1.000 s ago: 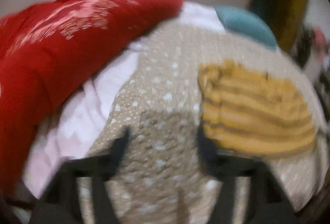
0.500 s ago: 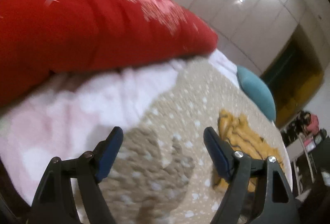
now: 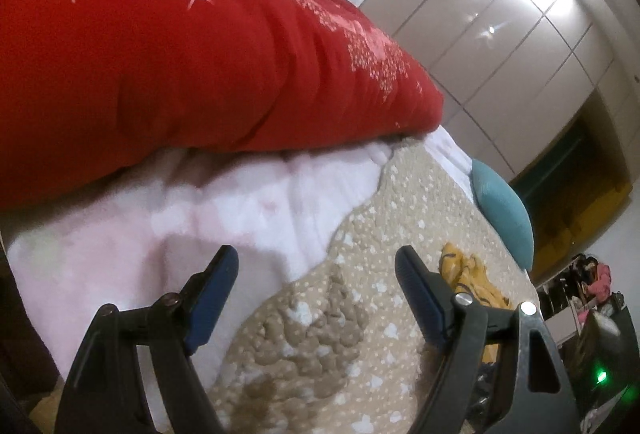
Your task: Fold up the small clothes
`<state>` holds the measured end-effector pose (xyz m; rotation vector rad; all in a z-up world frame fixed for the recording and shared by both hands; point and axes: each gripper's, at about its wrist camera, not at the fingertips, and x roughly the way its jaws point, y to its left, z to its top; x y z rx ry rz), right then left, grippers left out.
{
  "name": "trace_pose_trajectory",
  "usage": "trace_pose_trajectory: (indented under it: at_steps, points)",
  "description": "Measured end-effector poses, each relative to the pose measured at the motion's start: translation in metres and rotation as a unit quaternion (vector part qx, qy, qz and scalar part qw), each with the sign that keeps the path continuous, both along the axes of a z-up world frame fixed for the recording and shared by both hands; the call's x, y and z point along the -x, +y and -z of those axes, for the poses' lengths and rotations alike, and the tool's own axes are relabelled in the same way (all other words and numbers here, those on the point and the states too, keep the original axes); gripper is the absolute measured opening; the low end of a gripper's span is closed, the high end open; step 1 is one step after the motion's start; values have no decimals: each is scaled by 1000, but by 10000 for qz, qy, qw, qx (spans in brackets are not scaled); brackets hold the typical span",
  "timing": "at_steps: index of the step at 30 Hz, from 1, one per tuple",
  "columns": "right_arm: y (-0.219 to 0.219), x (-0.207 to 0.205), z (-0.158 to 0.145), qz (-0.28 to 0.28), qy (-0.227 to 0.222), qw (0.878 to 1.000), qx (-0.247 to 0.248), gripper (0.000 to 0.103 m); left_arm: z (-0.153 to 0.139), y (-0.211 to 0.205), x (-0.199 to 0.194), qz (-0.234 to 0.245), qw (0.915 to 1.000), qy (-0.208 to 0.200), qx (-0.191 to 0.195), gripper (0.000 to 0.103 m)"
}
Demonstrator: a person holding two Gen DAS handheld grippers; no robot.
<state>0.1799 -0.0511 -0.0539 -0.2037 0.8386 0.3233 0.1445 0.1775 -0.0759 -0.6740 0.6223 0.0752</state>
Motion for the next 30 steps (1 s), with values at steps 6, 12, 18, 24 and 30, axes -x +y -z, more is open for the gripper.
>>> trace_pose_trajectory:
  at_steps: [6,12,18,24,30]
  points:
    - [-23,-7,10,2,530,9965,-648,14,4,1,-3,-46,10000,73,-17,80]
    - [-29,30,-12,-153,-31,9997,-195,43,2,-2,-4,-36,9999,58,-85,80]
    - [13,47,20,-530,-426,9869,1466,46,3,-6,-5,-7,9999,88,-115,80]
    - [33,19,43,-190,-802,9662,2444,46,4,-1,-5,-61,9999,95,-70,80]
    - [20,-5,33,173,-437,9836,1741,14,4,-4,-8,-21,9999,104,-53,80]
